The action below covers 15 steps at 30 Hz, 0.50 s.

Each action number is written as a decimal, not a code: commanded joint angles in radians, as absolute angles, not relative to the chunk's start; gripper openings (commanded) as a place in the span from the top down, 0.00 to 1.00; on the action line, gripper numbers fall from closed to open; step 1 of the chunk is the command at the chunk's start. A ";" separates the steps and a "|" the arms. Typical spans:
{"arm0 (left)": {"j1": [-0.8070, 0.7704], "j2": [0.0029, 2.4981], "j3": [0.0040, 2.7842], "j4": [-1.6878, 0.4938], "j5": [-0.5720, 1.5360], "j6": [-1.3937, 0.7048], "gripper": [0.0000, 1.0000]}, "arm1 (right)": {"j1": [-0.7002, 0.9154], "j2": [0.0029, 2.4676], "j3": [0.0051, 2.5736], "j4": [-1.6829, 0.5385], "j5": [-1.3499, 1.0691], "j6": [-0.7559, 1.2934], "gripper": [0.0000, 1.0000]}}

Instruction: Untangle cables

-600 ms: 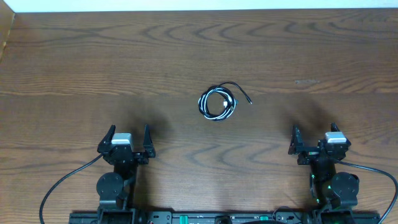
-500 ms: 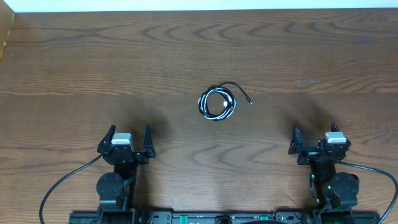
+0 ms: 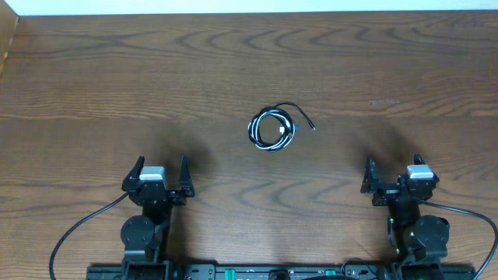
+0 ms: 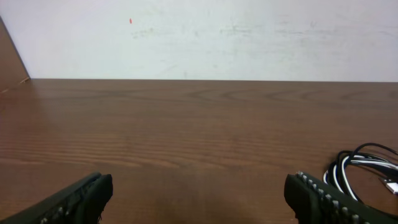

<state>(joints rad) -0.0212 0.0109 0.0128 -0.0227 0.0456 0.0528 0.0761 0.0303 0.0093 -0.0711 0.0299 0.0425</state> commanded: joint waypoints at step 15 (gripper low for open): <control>-0.017 0.004 0.004 -0.070 0.007 0.060 0.07 | 0.071 0.024 0.006 -0.072 0.031 0.047 0.01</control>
